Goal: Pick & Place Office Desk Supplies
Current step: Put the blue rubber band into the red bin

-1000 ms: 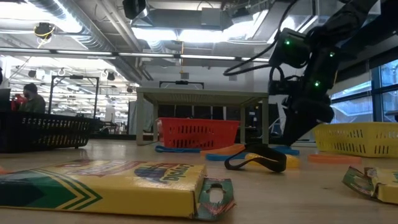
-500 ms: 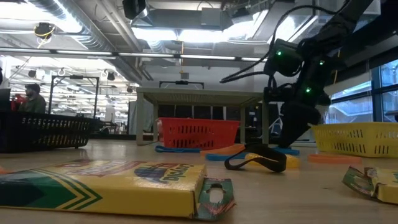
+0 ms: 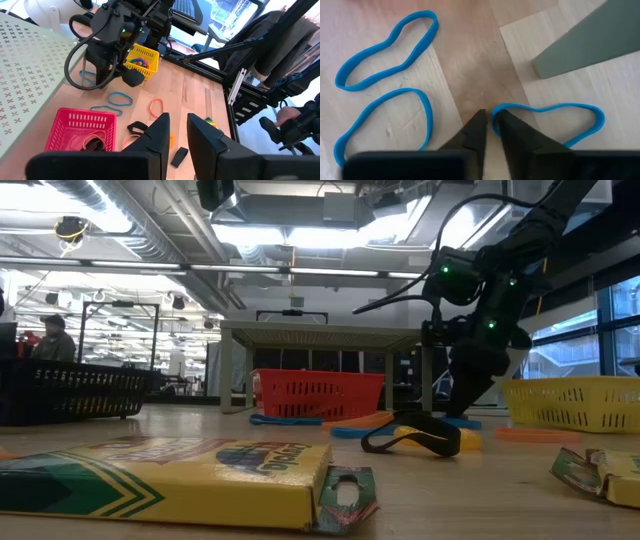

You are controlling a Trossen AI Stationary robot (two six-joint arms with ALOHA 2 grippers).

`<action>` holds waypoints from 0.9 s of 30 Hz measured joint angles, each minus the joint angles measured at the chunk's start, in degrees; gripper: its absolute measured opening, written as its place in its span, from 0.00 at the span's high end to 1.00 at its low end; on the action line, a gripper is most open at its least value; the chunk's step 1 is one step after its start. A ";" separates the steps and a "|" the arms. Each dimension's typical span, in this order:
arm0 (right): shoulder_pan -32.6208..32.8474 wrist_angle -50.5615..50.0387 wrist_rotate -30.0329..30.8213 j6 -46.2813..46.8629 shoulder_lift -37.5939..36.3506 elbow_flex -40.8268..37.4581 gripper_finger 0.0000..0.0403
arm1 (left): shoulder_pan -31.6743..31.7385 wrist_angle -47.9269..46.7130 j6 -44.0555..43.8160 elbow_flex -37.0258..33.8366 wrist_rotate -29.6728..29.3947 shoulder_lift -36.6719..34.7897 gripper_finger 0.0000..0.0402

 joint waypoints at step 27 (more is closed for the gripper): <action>3.29 -5.53 -6.92 11.79 -9.77 -0.42 1.00 | 0.00 0.00 0.11 -0.02 -0.02 0.00 0.85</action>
